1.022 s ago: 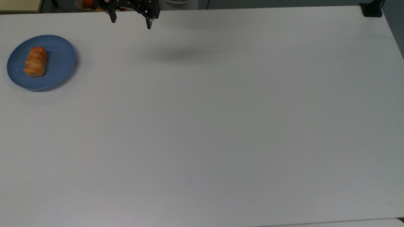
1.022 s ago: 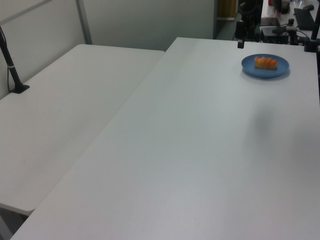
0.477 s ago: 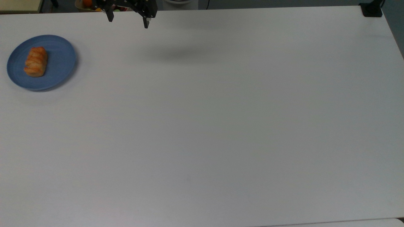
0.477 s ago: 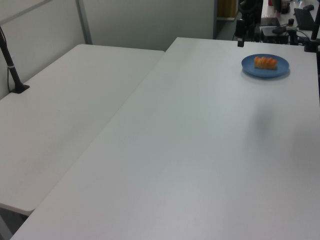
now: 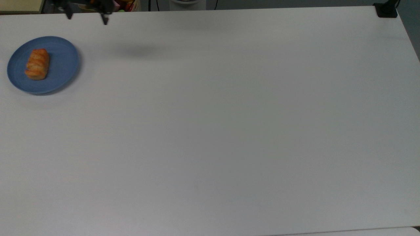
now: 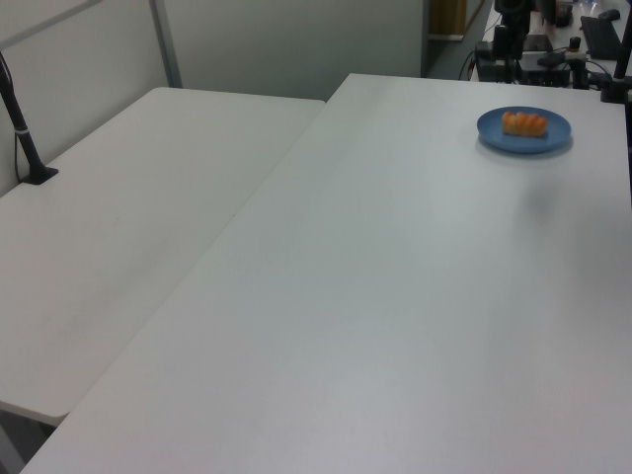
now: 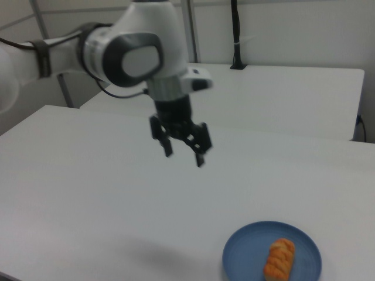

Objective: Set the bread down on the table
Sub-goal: 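Move the open gripper over the orange bread roll on the blue plate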

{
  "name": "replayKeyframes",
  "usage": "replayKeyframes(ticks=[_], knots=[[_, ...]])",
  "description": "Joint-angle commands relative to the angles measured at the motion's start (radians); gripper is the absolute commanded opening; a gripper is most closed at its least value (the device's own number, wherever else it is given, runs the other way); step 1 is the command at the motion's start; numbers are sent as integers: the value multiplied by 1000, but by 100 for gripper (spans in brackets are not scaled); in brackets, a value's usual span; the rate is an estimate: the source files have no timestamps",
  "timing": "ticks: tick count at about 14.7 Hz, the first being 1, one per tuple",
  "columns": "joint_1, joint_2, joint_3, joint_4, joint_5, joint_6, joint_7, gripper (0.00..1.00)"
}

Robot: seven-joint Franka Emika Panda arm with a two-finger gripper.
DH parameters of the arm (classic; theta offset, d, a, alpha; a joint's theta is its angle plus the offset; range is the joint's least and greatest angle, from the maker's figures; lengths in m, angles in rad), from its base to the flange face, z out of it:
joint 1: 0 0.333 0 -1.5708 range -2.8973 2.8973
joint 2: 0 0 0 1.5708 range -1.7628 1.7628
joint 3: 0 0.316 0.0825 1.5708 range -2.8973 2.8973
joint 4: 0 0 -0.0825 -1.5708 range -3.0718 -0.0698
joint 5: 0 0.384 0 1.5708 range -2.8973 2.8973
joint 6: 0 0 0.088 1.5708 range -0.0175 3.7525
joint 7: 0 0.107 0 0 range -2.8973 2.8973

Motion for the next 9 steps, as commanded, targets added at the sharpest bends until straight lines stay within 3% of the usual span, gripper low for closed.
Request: replayKeyframes(ticks=[1,3,5,9], knots=[[13,76,-111,-5,14,79,-103,100],[-8,128,-163,-27,33,160,-165,100],[-60,184,-166,-37,75,260,-239,100],[-142,295,-166,-41,87,385,-317,100]])
